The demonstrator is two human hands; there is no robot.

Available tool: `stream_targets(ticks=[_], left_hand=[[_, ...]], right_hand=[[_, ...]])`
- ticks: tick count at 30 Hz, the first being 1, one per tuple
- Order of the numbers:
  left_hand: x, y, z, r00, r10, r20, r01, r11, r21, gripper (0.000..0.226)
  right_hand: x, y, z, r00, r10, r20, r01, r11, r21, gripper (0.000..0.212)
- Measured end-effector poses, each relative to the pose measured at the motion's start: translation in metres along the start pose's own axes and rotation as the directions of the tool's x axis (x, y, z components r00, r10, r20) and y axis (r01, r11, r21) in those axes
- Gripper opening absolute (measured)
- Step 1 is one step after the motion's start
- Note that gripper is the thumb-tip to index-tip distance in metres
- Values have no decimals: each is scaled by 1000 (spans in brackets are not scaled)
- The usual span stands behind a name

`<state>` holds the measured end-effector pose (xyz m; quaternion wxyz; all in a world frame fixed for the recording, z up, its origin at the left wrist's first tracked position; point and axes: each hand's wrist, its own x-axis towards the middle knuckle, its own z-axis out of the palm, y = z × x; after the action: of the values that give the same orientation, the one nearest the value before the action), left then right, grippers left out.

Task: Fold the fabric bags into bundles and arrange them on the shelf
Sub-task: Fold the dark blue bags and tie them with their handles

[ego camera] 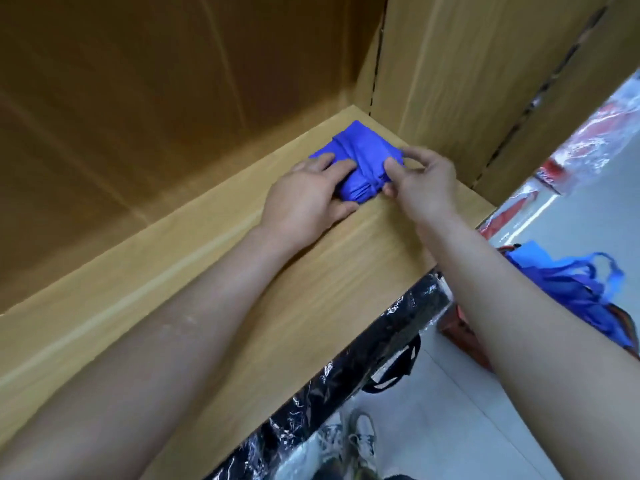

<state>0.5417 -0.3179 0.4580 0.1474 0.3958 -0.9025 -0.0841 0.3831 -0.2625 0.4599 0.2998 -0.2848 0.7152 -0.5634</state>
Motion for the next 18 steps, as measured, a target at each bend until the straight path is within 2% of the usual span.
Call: stream_targets(ticks=[3,5,7,11,15,18], left_hand=[[32,-1,5,1000,-5,-25,6,999,41,57],[51,-2,7,999,-54,5,53,996,64,59],[63,-4,9,994,-109,23,107,991,81,61],[67,-6,15,991,-131,24,128,987,93,61],[62,8,4,985,-171,38,165,978,126,64],[41,42,-16,983,-158,-98,167,981,96,47]], right_hand=[[17,3,4,999,-42,18,43,994,-102,48],[22,2,2,998,-43,48,51,985,-165,55],[25,2,-4,995,-47,91,67,969,-236,55],[16,2,-33,975,-43,219,110,946,-306,48],[-13,-1,-84,932,-91,351,191,946,-262,29],[-33,-1,-139,893,-77,443,193,955,-224,19]])
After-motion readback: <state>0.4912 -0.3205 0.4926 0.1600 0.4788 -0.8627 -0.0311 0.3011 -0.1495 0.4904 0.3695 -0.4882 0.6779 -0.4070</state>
